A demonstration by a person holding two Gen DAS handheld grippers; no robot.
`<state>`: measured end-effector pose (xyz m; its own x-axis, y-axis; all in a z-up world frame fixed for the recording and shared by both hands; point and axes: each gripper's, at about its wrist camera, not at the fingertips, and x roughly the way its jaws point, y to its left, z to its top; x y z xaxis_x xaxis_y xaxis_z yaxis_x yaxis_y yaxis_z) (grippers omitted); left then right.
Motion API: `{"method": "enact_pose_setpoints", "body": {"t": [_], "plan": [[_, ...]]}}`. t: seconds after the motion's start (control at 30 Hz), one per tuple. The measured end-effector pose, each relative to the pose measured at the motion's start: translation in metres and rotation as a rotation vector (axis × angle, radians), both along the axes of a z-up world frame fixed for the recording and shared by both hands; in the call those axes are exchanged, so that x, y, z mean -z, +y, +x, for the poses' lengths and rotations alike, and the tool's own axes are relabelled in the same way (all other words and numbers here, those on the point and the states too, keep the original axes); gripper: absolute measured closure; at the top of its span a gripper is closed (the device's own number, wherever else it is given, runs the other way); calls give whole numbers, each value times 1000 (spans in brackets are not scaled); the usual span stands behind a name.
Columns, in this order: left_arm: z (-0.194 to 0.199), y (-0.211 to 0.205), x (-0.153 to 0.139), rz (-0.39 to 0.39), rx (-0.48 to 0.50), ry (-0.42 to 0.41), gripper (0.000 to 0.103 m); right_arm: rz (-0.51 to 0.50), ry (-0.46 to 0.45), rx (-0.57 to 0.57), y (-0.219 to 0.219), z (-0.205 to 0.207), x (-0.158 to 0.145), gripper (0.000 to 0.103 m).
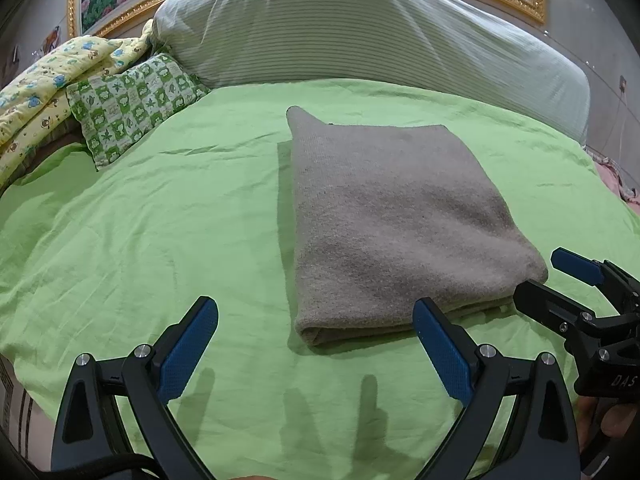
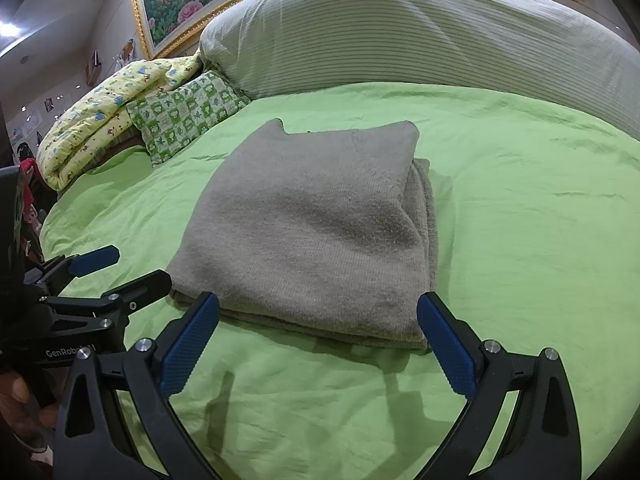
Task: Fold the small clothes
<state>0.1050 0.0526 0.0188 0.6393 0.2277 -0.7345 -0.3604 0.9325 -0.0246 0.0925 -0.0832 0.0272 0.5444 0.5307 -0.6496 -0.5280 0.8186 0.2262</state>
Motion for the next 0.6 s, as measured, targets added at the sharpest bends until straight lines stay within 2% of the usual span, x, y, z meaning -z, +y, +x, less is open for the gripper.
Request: {"method": "enact_pose_setpoints", "body": {"t": [0.6], "plan": [[3,4,0,-5,13,5,5,13,-1,3,-2,4,-5,4]]}}
